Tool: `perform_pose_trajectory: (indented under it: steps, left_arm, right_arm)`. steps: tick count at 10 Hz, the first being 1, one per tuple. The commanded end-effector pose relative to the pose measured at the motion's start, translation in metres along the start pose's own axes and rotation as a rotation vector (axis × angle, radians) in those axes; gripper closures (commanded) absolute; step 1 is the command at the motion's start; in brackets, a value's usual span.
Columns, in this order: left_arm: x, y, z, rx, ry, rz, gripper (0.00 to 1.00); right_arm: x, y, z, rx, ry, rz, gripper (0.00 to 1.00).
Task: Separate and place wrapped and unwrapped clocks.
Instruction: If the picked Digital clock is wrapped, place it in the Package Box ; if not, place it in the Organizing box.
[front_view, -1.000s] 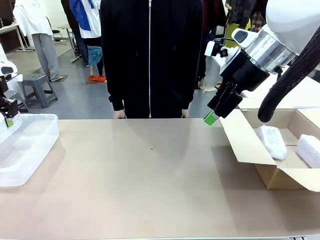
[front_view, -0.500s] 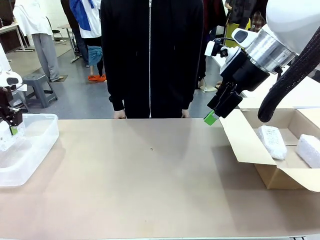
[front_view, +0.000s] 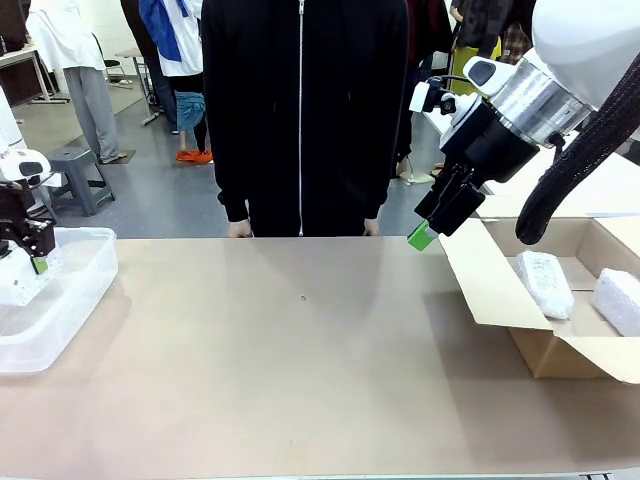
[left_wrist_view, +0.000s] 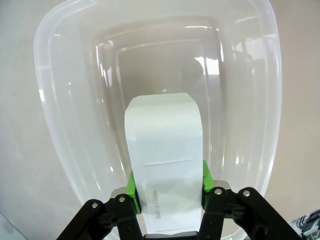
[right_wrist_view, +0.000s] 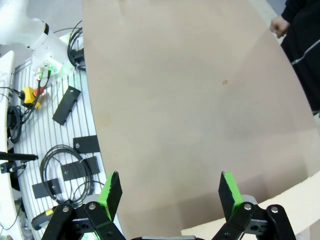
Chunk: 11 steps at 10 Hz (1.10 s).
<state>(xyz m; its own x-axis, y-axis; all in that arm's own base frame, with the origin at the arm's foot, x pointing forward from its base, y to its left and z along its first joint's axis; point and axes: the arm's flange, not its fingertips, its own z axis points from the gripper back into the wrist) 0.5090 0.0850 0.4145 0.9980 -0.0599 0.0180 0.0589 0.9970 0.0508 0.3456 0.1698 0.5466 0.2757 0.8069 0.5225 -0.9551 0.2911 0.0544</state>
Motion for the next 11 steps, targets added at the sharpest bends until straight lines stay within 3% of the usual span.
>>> perform_pose_trajectory:
  steps: [1, 9, 11]
  left_arm:
    - [0.002, 0.002, -0.003, -0.018, -0.015, -0.042, 0.0]
    - [0.0, 0.004, -0.001, -0.012, 0.011, -0.056, 0.0]
    - [-0.014, -0.004, 0.018, -0.04, 0.041, -0.008, 0.0]
  right_arm:
    - [0.003, 0.0, 0.0, 0.01, 0.001, -0.017, 0.0]
    - [0.003, 0.0, 0.0, 0.01, 0.001, -0.017, 0.0]
    - [0.003, 0.0, 0.0, 0.01, 0.001, -0.017, 0.0]
